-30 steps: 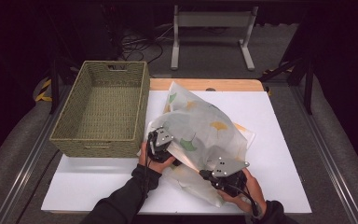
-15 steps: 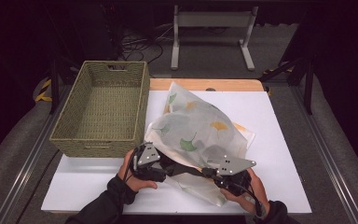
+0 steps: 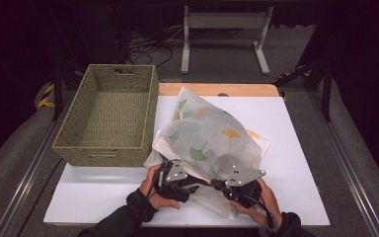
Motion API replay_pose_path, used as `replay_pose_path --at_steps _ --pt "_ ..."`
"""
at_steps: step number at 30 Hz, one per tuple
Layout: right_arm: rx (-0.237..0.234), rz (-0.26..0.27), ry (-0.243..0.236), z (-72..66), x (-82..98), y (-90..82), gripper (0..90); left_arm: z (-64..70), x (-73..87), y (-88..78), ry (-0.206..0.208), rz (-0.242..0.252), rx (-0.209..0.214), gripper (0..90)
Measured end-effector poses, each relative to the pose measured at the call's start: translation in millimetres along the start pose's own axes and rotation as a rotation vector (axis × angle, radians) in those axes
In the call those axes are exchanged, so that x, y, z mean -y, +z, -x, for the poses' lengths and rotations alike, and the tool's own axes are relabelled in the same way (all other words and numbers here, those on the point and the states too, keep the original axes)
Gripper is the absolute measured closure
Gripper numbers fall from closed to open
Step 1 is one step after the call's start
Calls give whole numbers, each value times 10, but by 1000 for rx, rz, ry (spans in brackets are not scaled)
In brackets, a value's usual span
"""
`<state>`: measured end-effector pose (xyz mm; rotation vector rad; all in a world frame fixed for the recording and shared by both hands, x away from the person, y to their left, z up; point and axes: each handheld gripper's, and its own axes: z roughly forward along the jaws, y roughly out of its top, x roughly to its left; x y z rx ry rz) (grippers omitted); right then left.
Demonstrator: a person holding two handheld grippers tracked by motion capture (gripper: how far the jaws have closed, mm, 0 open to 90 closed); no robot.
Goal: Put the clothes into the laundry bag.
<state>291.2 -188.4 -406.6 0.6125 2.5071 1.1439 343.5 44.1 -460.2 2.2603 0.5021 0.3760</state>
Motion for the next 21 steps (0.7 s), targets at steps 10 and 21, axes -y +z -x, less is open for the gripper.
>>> replay_pose_path --at_steps 10,21 --pt "-39 -16 3 -23 23 25 896 -272 -156 208 -26 69 -144 789" --pt "-25 -48 -22 -34 60 5 897 -515 -174 263 -180 159 -188 810"
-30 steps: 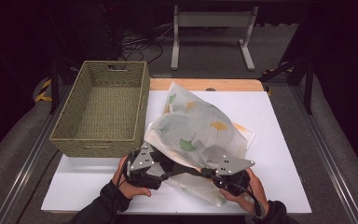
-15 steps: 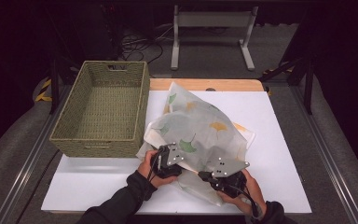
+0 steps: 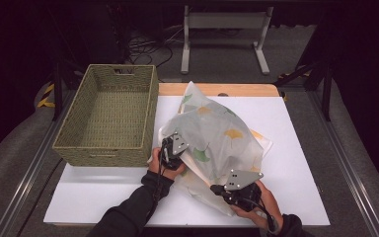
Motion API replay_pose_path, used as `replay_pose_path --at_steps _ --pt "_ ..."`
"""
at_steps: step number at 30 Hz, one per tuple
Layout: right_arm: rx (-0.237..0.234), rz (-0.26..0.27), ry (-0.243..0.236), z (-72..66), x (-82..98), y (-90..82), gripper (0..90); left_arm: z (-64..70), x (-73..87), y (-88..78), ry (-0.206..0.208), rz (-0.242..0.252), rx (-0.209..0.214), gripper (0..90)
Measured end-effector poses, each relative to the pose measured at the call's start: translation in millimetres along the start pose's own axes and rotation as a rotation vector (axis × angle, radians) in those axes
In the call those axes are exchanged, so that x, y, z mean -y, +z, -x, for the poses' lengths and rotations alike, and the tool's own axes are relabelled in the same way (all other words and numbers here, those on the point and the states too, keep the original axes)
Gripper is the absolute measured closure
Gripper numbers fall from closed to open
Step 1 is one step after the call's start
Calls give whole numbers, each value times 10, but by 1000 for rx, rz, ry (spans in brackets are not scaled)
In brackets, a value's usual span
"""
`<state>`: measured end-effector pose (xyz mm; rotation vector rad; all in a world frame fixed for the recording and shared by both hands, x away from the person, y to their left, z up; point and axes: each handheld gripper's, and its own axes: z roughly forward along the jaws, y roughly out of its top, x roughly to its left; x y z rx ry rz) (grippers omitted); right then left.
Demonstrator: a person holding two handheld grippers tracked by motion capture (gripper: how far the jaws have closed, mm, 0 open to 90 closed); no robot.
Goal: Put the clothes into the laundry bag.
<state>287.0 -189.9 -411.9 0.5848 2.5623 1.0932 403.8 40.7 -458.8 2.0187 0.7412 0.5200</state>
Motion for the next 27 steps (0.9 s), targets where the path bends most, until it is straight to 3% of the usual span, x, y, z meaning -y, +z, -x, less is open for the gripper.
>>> replay_pose_path --at_steps 1,5,6,9,11,12,16,17,18,19,22,25,26,27 --pt "18 -4 0 4 7 -9 897 -12 12 -25 -11 -3 35 788" --pt "23 12 18 37 23 -62 897 0 49 -165 16 -26 64 663" --pt "29 18 20 47 26 -85 897 6 58 -238 29 -35 78 663" --pt "34 45 39 85 33 -152 897 13 104 -465 55 -32 120 547" --pt "39 54 42 91 29 -176 897 29 148 -616 96 -27 121 480" --pt "42 57 40 89 23 -190 897 30 182 -712 91 -31 130 469" --pt "49 72 40 82 18 -263 896 -3 353 -1038 94 -33 77 406" --pt "49 72 40 82 18 -263 896 -3 353 -1038 94 -33 77 396" --pt "58 80 48 99 34 -308 896 -52 431 -1151 74 -38 53 394" --pt "58 80 48 99 34 -308 896 -52 431 -1151 74 -38 53 381" --pt "58 94 71 133 64 -366 896 -125 553 -1232 31 -70 -2 366" --pt "58 98 73 136 77 -388 897 -195 610 -1188 -21 -94 -35 318" --pt "58 98 73 137 80 -390 897 -210 619 -1156 -30 -96 -25 321" --pt "56 97 74 140 82 -392 897 -192 625 -1105 -10 -93 -28 341"
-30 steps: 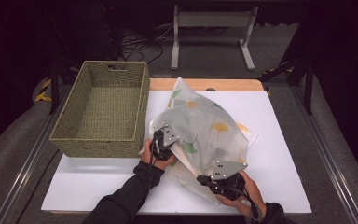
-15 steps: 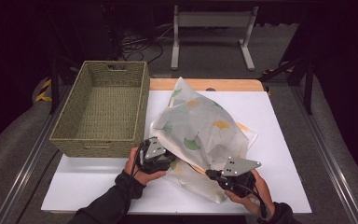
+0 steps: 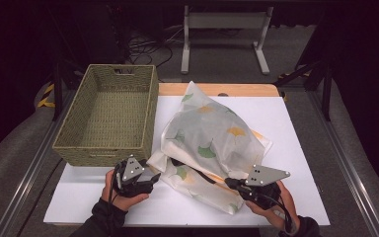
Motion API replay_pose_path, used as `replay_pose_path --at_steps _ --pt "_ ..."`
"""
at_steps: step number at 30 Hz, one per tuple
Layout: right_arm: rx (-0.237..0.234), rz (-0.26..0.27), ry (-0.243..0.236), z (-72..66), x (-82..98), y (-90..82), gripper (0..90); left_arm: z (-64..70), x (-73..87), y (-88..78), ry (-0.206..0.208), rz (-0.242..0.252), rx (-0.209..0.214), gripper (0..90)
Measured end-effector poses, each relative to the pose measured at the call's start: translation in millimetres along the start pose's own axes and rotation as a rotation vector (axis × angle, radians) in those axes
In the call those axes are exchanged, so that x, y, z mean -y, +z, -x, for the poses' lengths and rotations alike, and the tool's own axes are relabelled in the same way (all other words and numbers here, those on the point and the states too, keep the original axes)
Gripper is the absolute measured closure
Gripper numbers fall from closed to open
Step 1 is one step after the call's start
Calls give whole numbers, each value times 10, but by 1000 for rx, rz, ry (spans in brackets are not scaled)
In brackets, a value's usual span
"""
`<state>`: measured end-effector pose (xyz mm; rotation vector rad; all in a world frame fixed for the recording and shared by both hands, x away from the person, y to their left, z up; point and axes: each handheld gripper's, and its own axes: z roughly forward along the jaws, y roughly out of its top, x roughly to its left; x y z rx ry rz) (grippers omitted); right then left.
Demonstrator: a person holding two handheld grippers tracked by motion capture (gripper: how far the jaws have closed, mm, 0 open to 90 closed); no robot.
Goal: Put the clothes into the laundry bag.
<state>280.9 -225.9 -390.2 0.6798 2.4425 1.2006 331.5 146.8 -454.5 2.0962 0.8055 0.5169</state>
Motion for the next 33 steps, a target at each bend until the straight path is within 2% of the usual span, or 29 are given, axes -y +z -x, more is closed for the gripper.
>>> replay_pose_path --at_steps 2,4,5,6,8,12,14,15,16,18,19,20,22,23,24,28,33 --pt "3 2 2 13 8 -22 897 24 -1 37 3 -7 -11 339" --pt "1 4 6 20 14 -37 897 52 1 95 -18 -20 8 330" --pt "6 6 6 27 22 -53 897 61 -4 110 -6 -24 16 320" --pt "8 6 11 31 31 -69 897 73 -15 120 -5 -21 3 313" --pt "11 8 18 44 52 -89 897 71 -46 153 -33 -13 16 284" --pt "9 2 16 44 66 -82 897 96 -118 249 -13 -26 15 237" --pt "-2 2 10 32 69 -69 896 119 -161 289 4 -45 -3 236" --pt "-4 0 8 27 70 -59 896 127 -164 297 -1 -50 -1 242" --pt "-6 -3 9 21 70 -52 896 129 -160 312 2 -58 20 301" --pt "-13 -7 4 5 70 -29 896 142 -150 348 13 -93 1 371" --pt "-14 -9 2 -4 69 -19 896 131 -146 359 16 -102 9 440" --pt "-18 -9 0 -12 69 -12 896 108 -146 359 14 -105 1 549" --pt "-18 -9 -5 -25 69 3 895 48 -155 349 8 -107 12 732" --pt "-16 -12 -7 -30 69 8 895 18 -159 337 4 -108 21 808" --pt "-14 -12 -9 -33 69 13 895 -11 -158 319 -1 -105 35 846" --pt "-6 -5 -6 -22 72 10 895 -87 -110 126 -9 -85 71 863" --pt "7 14 7 10 52 24 895 -111 29 -321 -26 -54 93 865"
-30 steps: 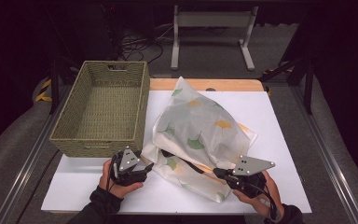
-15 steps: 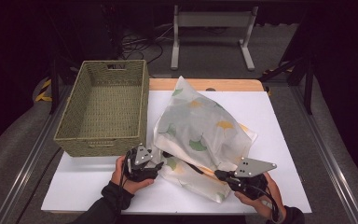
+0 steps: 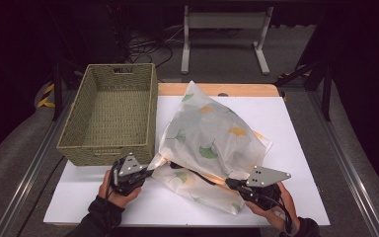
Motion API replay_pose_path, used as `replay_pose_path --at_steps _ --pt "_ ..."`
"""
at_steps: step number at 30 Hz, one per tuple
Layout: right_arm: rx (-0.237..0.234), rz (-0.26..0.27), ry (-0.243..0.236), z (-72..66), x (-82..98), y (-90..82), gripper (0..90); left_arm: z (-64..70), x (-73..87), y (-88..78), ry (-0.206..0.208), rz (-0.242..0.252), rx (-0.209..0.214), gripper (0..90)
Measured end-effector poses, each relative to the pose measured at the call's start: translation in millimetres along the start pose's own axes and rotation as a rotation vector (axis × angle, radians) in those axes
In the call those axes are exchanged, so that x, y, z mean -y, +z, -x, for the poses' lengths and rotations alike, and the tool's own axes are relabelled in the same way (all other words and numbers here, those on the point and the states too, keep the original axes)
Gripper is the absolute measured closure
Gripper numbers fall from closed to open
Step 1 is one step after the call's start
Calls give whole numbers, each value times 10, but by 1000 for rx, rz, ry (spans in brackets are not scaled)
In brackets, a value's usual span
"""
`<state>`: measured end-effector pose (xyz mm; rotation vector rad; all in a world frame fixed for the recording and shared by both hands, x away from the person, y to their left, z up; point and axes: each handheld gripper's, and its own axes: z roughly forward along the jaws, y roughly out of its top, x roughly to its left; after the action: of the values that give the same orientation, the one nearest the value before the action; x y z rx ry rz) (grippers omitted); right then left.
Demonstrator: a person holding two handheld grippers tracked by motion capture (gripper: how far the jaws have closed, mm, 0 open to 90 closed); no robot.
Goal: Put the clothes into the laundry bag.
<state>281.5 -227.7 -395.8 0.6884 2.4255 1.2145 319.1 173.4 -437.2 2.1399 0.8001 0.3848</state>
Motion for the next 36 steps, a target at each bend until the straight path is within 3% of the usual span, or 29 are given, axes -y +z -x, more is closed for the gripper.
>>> replay_pose_path --at_steps 3,4,5,8,10,11,13,14,17,18,20,22,23,24,25,26,29,30,32,36 --pt "1 -8 -13 -19 -27 43 895 -1 96 -126 -8 -8 -2 866" --pt "-2 -9 -18 -28 -38 62 895 5 174 -198 -30 -16 20 866" --pt "-7 -11 -23 -39 -48 79 895 26 279 -276 -25 -36 16 866" --pt "-19 -16 -32 -77 -78 146 895 68 416 -329 -31 -80 31 865" --pt "-28 -28 -48 -125 -107 210 895 84 454 -327 -15 -109 16 859" --pt "-35 -32 -56 -148 -120 242 895 78 459 -336 -21 -96 10 844" --pt "-45 -42 -69 -190 -138 296 895 81 442 -361 -23 -57 -10 695" --pt "-51 -44 -73 -196 -144 314 894 89 430 -381 -13 -29 13 655" --pt "-57 -49 -75 -207 -154 347 895 145 362 -468 36 57 -13 558" --pt "-59 -49 -73 -208 -155 354 894 153 331 -512 32 100 -2 543" --pt "-62 -47 -74 -209 -157 366 895 150 275 -564 24 134 -19 530" --pt "-62 -46 -73 -215 -166 368 894 149 232 -570 21 165 32 544" --pt "-62 -44 -72 -218 -172 369 895 149 232 -570 21 165 32 552" --pt "-61 -42 -73 -221 -179 370 895 230 176 -502 61 150 67 565" --pt "-61 -41 -75 -226 -186 375 895 230 176 -502 61 150 67 567" --pt "-63 -43 -81 -230 -193 380 895 313 112 -390 106 129 104 568" --pt "-63 -46 -82 -243 -208 408 895 424 -14 -169 153 87 143 550" --pt "-63 -46 -82 -243 -208 408 895 424 -14 -169 153 87 143 542" --pt "-67 -50 -85 -254 -217 428 895 501 -123 16 187 54 155 518" --pt "-73 -58 -89 -264 -215 447 895 566 -282 393 205 -23 149 446"
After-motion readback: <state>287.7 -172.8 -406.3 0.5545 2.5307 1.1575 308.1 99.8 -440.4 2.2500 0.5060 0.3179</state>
